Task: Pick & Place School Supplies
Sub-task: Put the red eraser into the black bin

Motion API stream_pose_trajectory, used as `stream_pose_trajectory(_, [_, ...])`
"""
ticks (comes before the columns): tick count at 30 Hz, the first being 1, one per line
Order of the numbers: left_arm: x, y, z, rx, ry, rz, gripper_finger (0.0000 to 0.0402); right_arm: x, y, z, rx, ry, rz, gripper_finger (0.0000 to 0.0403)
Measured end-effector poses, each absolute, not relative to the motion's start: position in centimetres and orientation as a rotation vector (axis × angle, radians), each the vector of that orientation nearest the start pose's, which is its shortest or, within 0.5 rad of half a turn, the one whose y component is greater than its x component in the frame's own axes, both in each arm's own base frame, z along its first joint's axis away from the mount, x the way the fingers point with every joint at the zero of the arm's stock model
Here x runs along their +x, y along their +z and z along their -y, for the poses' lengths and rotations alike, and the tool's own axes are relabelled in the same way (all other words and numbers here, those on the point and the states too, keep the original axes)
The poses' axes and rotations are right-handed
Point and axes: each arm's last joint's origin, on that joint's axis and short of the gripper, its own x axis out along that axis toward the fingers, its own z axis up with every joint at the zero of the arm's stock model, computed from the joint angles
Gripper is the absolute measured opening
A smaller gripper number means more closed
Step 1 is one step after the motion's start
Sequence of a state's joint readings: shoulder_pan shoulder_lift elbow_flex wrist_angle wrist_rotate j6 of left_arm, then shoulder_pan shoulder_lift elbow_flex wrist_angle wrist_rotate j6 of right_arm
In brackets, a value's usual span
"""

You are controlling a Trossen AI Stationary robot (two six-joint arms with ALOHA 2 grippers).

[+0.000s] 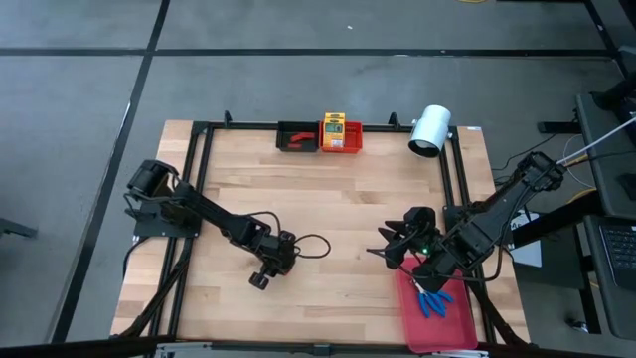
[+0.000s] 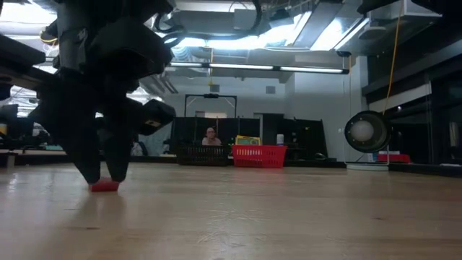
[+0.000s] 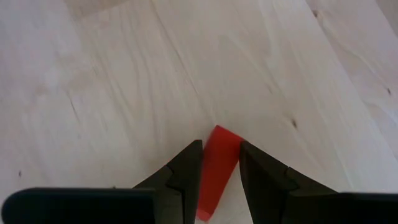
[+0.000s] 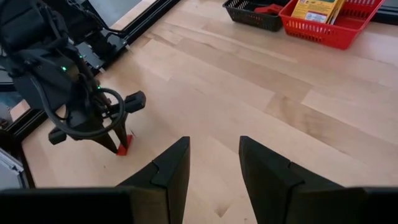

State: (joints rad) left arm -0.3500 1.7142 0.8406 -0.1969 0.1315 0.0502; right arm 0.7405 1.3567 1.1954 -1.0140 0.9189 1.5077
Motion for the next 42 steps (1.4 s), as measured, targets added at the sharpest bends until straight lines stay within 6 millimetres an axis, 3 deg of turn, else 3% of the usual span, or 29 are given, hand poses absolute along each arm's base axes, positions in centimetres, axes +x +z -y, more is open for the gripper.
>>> stream_pose_trajectory(17, [28.9, 13.2, 9.5, 0.120, -0.472, -1.078, 0.0102, 19.7, 30.2, -15.3, 0.571, -0.632, -0.476, 0.0141])
stream_pose_trajectory(27, [28.3, 14.9, 10.6, 0.118, -0.545, -1.015, 0.0102, 19.7, 30.2, -15.3, 0.572, -0.633, -0.475, 0.0141])
stream_pose_trajectory(42, [27.6, 13.8, 10.5, 0.155, -0.542, -1.037, 0.0114, 19.7, 30.2, -15.3, 0.594, -0.637, -0.472, 0.0141])
